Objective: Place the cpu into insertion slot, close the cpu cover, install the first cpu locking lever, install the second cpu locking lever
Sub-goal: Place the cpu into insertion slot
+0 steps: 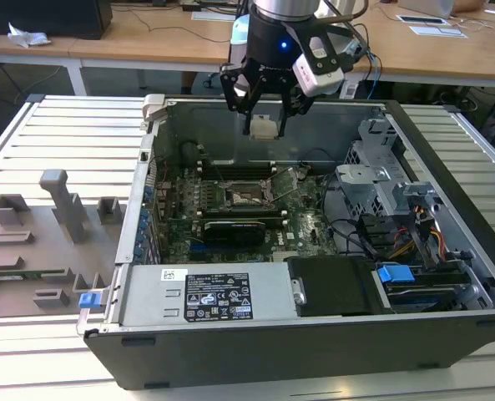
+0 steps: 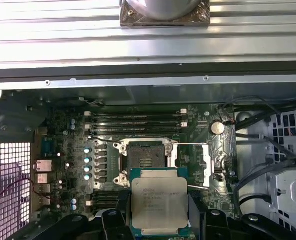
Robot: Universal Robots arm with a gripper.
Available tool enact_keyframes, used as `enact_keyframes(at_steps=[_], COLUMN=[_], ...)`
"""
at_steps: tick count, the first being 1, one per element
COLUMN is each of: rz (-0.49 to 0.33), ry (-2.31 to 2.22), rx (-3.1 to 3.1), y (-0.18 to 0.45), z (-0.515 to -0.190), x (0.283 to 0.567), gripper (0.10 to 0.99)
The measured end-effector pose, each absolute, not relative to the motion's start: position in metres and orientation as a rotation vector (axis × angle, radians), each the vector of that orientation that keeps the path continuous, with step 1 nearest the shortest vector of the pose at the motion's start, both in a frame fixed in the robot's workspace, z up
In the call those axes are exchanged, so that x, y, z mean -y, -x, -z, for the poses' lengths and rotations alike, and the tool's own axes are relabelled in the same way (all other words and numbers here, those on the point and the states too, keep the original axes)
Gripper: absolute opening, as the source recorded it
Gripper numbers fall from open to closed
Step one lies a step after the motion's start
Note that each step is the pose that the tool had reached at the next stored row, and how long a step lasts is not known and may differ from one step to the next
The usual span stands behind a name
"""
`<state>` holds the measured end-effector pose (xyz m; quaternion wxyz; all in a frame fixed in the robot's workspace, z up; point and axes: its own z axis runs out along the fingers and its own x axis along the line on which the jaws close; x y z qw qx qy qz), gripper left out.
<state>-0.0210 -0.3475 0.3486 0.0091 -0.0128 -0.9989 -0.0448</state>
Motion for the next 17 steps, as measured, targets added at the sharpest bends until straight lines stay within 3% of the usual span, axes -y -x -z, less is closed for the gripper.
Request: enact_keyframes(at_steps=[17], rz=[0.14], ry=[0.04], rx=[3.12], y=[0.021], z=[-0.33], x=[0.348], gripper=[0.541])
